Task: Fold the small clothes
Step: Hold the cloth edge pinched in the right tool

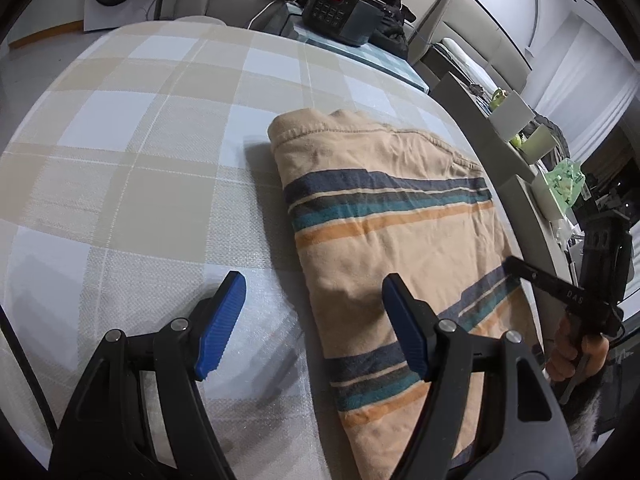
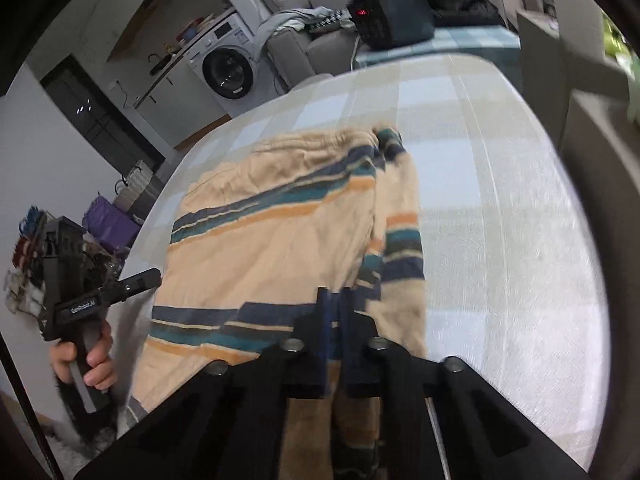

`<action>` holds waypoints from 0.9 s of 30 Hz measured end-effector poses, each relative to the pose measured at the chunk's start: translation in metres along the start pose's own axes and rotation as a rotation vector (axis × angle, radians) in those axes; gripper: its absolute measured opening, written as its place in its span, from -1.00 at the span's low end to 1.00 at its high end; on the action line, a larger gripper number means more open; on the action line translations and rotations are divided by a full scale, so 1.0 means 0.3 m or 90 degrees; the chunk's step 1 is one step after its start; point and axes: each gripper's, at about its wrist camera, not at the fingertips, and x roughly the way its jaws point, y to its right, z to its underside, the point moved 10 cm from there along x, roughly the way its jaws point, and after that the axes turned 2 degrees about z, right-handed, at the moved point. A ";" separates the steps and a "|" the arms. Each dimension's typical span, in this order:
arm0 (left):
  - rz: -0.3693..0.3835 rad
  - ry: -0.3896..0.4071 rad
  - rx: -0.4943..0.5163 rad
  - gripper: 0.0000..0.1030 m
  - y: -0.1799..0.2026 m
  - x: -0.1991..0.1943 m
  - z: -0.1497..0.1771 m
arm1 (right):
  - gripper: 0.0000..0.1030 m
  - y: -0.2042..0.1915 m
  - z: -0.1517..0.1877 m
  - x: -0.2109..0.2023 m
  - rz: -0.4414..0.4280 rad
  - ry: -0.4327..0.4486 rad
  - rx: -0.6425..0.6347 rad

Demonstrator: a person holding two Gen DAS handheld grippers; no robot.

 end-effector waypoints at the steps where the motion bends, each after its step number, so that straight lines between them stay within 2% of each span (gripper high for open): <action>1: -0.002 0.002 -0.001 0.32 -0.001 -0.006 0.000 | -0.94 -0.008 -0.011 -0.009 0.004 0.008 -0.006; 3: -0.003 0.004 -0.005 0.32 -0.007 -0.013 -0.001 | -0.94 -0.002 -0.013 -0.037 0.014 0.023 -0.017; 8: -0.001 0.003 -0.011 0.32 -0.008 -0.011 -0.001 | -0.94 0.033 0.005 -0.006 0.042 0.004 -0.014; 10: -0.002 0.005 -0.004 0.32 -0.003 -0.013 0.000 | -0.94 0.039 -0.015 -0.021 0.053 0.025 -0.019; 11: -0.004 0.006 -0.001 0.32 -0.003 -0.015 0.001 | -0.94 0.055 -0.021 -0.021 0.082 0.032 -0.028; 13: -0.004 0.005 -0.002 0.32 -0.005 -0.015 0.006 | -0.94 0.109 -0.007 -0.007 0.142 0.014 -0.021; 14: -0.002 0.005 -0.004 0.32 -0.005 -0.015 0.008 | -0.91 0.132 0.012 -0.009 0.133 -0.006 0.007; 16: 0.005 0.005 -0.006 0.32 -0.006 -0.021 0.013 | -0.74 0.139 0.033 -0.055 0.087 0.004 0.041; 18: 0.008 0.003 -0.011 0.32 -0.010 -0.024 0.016 | -0.47 0.133 0.058 -0.115 0.051 0.024 0.060; 21: 0.012 0.004 -0.007 0.32 -0.001 -0.029 0.020 | -0.44 0.088 0.118 -0.162 -0.021 0.015 0.070; 27: 0.013 0.002 0.009 0.32 0.026 -0.051 0.048 | -0.48 0.017 0.201 -0.117 -0.044 -0.031 0.039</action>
